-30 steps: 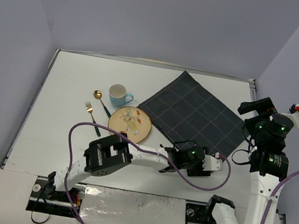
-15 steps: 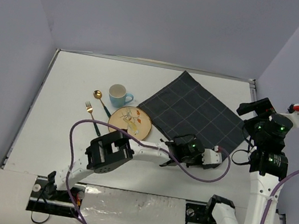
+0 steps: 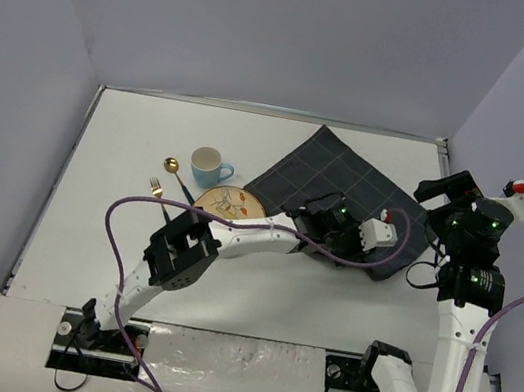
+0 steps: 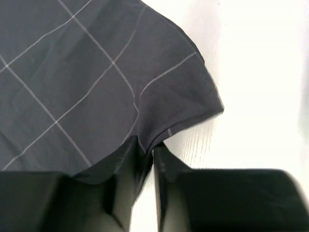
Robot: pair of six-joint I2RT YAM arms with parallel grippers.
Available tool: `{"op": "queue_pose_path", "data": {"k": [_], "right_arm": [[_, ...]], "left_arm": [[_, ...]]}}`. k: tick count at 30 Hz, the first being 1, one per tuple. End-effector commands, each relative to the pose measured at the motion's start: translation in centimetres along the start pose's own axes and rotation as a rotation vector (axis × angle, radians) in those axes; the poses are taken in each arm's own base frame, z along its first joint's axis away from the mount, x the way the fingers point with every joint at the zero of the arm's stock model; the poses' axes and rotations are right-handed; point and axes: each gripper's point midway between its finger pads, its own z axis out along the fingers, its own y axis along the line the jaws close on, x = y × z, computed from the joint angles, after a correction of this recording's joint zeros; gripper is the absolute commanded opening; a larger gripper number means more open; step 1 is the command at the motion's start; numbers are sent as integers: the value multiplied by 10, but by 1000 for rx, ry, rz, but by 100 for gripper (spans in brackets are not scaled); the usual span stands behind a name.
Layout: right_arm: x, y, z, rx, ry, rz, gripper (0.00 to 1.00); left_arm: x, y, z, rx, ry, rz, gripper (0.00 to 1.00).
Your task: Set the dinner table for one person
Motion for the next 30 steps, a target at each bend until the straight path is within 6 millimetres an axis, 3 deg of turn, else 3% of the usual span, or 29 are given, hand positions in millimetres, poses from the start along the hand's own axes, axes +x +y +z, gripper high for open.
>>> {"op": "queue_pose_path", "data": {"k": [1, 5, 9, 14, 18, 21, 23, 25, 28, 30], "right_arm": [[-15, 10, -3, -45, -53, -19, 100], [-13, 9, -1, -42, -47, -26, 100], [-6, 6, 4, -35, -24, -31, 100], [24, -15, 25, 20, 71, -28, 100], [47, -36, 45, 70, 128, -16, 100], [69, -54, 58, 104, 168, 14, 100], [71, -54, 67, 91, 149, 42, 99], [75, -57, 76, 90, 141, 66, 97], [68, -55, 96, 61, 78, 97, 91], [65, -55, 109, 46, 54, 102, 87]], "left_arm": [[-57, -19, -45, 67, -102, -15, 32], [-58, -25, -57, 77, -114, -11, 63], [-58, -27, -64, 77, -118, -9, 73], [-42, -4, -66, -17, -100, -65, 81], [-26, 44, -75, -203, -97, -192, 85], [-11, 99, -97, -412, -95, -282, 87], [1, 130, -112, -508, -88, -334, 88], [10, 148, -120, -565, -81, -365, 88], [35, 196, -146, -677, -76, -448, 87], [48, 214, -153, -700, -66, -479, 85]]}}
